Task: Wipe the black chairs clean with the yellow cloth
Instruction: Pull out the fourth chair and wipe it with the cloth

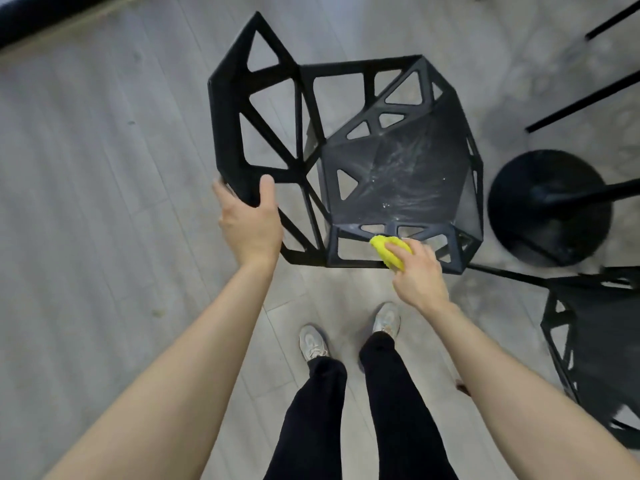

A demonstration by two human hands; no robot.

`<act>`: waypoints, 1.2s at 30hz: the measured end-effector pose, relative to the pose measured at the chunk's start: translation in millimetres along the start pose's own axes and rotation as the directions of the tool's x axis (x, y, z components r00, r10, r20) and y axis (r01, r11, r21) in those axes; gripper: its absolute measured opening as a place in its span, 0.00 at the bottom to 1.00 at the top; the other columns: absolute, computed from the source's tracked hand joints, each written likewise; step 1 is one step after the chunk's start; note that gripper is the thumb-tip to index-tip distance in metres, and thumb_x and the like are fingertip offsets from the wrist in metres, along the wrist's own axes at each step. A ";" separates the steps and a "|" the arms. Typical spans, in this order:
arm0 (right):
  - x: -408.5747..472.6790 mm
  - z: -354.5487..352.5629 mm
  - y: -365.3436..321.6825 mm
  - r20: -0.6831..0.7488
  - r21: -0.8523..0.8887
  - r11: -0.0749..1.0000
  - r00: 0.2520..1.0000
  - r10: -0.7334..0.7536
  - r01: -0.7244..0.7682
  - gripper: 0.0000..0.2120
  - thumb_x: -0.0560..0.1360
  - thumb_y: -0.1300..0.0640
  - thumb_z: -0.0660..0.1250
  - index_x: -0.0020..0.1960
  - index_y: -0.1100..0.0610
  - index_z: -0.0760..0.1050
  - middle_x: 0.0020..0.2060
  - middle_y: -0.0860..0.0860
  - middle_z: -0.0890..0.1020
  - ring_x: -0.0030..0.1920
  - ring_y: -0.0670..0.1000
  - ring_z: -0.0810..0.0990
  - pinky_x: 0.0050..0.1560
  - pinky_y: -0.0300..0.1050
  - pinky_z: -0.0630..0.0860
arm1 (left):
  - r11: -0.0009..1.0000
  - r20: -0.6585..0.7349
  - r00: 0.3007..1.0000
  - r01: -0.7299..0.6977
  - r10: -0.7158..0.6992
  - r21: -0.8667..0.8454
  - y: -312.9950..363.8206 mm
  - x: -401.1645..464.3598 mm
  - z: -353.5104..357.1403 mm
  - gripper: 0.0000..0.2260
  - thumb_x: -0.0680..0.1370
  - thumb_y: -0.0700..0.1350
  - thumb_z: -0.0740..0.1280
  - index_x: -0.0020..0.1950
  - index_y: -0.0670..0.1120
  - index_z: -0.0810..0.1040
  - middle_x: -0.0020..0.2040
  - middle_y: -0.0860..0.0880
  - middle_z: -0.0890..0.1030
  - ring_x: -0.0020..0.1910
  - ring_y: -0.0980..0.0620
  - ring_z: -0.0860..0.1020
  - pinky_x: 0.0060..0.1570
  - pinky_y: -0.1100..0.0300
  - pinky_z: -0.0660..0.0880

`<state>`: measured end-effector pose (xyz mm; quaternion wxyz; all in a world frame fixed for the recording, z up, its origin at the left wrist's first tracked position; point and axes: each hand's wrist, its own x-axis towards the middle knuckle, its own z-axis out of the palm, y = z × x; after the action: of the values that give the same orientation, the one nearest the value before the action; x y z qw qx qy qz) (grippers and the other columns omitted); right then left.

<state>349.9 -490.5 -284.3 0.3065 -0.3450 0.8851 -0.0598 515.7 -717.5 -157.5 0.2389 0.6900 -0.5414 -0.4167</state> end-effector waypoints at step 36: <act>140.4 -19.5 -154.7 -0.121 0.641 0.694 0.936 -0.331 0.328 0.26 0.82 0.48 0.70 0.78 0.42 0.68 0.72 0.41 0.74 0.69 0.42 0.74 0.68 0.41 0.70 | 0.809 0.030 0.941 -0.307 0.338 0.502 -98.9 126.4 3.8 0.18 0.88 0.50 0.59 0.75 0.43 0.74 0.68 0.44 0.79 0.69 0.42 0.76 0.72 0.45 0.72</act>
<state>346.7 -700.2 -290.0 0.3933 -0.3695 0.7314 -0.4169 575.2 -807.1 -276.7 0.1357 0.6385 -0.7321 -0.1948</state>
